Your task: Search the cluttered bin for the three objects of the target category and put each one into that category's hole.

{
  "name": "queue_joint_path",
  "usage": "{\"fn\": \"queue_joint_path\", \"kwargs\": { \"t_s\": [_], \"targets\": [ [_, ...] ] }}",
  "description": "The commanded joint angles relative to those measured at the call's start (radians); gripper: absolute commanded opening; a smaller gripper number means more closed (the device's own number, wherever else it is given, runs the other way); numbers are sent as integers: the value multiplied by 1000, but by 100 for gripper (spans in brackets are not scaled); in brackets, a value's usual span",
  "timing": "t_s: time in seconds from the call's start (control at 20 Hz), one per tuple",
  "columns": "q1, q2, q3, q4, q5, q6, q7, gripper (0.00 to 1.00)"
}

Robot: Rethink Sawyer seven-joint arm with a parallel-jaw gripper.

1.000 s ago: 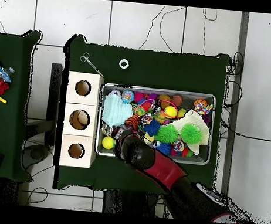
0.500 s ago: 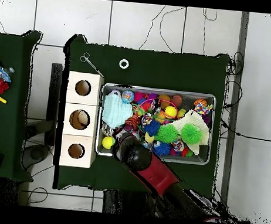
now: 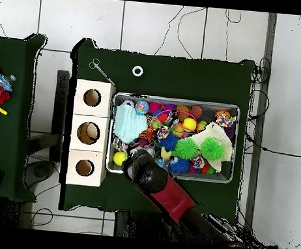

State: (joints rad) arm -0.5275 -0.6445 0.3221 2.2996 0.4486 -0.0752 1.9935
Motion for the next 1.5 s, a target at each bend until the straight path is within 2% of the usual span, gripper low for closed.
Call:
{"fn": "queue_joint_path", "kwargs": {
  "t_s": [0.05,0.25,0.4,0.65,0.75,0.9,1.0,1.05,1.3,1.5],
  "targets": [
    [28,81,67,109,85,65,346,100],
    [9,97,97,105,58,41,366,100],
    [0,116,107,88,5,19,328,100],
    [-11,136,139,107,30,-53,427,100],
    [5,127,131,119,72,-73,492,100],
    [55,105,87,119,113,-87,520,100],
    [139,78,15,112,195,-73,548,100],
    [156,73,6,117,232,-75,586,100],
    [196,70,-20,123,281,-107,635,100],
    [176,72,4,122,266,-88,644,100]
  ]
}}
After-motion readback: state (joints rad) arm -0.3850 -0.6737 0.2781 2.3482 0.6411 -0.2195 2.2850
